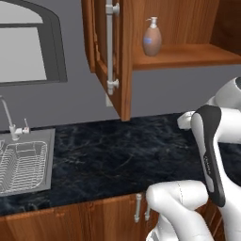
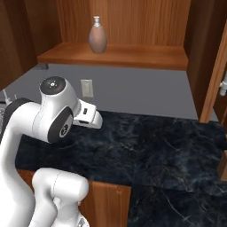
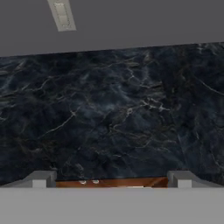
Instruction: Pick up the bar soap and soap dispenser from the sink, and place them back in the cabinet, and close the cabinet doors.
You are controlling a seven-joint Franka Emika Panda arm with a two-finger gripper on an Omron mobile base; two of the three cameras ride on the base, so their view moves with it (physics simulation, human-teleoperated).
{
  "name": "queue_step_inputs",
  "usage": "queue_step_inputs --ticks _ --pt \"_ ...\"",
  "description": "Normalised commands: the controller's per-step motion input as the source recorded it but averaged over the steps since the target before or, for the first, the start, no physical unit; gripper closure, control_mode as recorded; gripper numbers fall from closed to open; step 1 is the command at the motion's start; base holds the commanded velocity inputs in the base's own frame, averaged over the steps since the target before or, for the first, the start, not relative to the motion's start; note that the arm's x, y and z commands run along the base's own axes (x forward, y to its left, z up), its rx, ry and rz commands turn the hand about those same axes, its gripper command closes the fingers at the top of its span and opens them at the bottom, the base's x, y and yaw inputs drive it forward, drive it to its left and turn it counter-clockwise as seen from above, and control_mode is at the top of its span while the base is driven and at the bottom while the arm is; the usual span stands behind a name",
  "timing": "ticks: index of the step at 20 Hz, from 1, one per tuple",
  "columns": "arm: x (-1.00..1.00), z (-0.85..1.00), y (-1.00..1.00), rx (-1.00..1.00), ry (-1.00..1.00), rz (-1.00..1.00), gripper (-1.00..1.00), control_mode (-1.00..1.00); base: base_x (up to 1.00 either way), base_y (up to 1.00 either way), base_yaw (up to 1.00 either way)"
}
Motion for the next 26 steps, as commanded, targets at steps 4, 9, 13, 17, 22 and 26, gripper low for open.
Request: queue_step_inputs --ticks 4,9,13,17,22,26 --pt "0.0 0.0 0.0 0.0 0.0 0.0 -1.0 1.0 -0.39 0.0 0.0" --pt "0.0 0.0 0.0 0.0 0.0 0.0 -1.0 1.0 -0.34 0.14 0.0" --pt "0.0 0.0 0.0 0.0 0.0 0.0 -1.0 1.0 -0.41 0.39 -0.02" --pt "0.0 0.0 0.0 0.0 0.0 0.0 -1.0 1.0 -0.52 0.26 -0.02" --pt "0.0 0.0 0.0 0.0 0.0 0.0 -1.0 1.0 -0.61 0.24 -0.04" --pt "0.0 0.0 0.0 0.0 0.0 0.0 -1.0 1.0 -0.58 0.47 -0.05"
